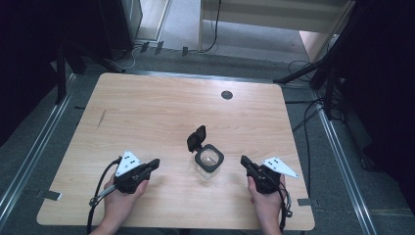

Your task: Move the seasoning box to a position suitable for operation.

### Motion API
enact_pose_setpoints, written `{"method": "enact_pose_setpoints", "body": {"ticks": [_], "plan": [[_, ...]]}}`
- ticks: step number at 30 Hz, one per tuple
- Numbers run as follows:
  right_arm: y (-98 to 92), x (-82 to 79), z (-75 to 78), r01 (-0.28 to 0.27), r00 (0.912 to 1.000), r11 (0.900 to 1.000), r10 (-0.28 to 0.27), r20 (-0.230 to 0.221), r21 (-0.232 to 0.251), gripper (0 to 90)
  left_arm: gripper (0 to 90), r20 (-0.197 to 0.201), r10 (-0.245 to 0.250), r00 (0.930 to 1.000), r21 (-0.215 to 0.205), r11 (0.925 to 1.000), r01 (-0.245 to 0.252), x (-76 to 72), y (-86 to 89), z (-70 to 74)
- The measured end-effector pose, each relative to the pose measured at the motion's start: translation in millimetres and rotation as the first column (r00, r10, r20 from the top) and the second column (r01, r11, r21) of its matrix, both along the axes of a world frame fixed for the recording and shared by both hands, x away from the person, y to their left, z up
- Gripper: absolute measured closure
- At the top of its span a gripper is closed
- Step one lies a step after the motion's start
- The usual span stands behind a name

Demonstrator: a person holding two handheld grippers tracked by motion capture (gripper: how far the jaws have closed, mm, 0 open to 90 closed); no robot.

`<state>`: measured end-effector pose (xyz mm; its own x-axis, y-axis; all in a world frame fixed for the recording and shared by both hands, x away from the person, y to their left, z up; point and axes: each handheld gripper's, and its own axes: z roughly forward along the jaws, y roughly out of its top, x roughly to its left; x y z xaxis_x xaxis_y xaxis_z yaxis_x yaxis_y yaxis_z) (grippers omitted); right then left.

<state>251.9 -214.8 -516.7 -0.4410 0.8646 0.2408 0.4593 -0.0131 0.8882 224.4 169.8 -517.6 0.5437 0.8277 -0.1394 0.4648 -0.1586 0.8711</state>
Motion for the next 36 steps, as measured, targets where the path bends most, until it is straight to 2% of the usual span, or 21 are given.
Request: {"method": "enact_pose_setpoints", "body": {"ticks": [2, 3, 5, 12, 18, 21, 27, 36], "plan": [[5.2, 2.0, -0.2, -0.015, 0.9999, 1.0, 0.015, 0.002, -0.003, 90.0, 90.0, 0.001, -0.01, 0.9999, -0.001, 0.9999, 0.01, 0.9, -6.7, 0.9], [15.0, 5.9, -1.4, -0.03, 0.9995, 1.0, 0.03, -0.003, -0.003, 90.0, 90.0, 0.0, -0.031, 0.9995, -0.009, 0.9995, 0.031, 2.1, -19.8, 1.8], [22.5, 11.0, -3.4, -0.042, 0.9991, 0.999, 0.042, -0.009, -0.006, 90.0, 90.0, 0.001, -0.043, 0.9991, -0.004, 0.9991, 0.043, 2.6, -25.8, 1.8], [39.4, 26.8, -10.9, -0.064, 0.9975, 0.998, 0.065, -0.03, 0.016, 90.0, 90.0, -0.014, -0.094, 0.9955, -0.003, 0.9956, 0.094, 6.5, -64.9, -4.5], [45.2, 26.1, -13.3, -0.088, 0.9956, 0.996, 0.088, -0.033, 0.002, 90.0, 90.0, -0.012, -0.1, 0.9949, 0.006, 0.9949, 0.1, 8.9, -79.8, -7.1], [45.6, 23.9, -13.6, -0.083, 0.9957, 0.996, 0.084, -0.039, 0.009, 90.0, 90.0, -0.019, -0.101, 0.9947, 0.002, 0.9949, 0.101, 11.4, -83.1, -9.0], [50.0, 15.3, -14.4, -0.097, 0.9943, 0.995, 0.097, -0.042, 0.01, 90.0, 90.0, -0.012, -0.088, 0.9961, 0.026, 0.9958, 0.088, 13.2, -84.8, -10.8], [65.6, -2.7, -9.7, -0.15, 0.9884, 0.989, 0.15, -0.025, -0.014, 90.0, 90.0, -0.02, -0.048, 0.9986, -0.005, 0.9988, 0.048, 20.5, -70.4, -9.8]]}}
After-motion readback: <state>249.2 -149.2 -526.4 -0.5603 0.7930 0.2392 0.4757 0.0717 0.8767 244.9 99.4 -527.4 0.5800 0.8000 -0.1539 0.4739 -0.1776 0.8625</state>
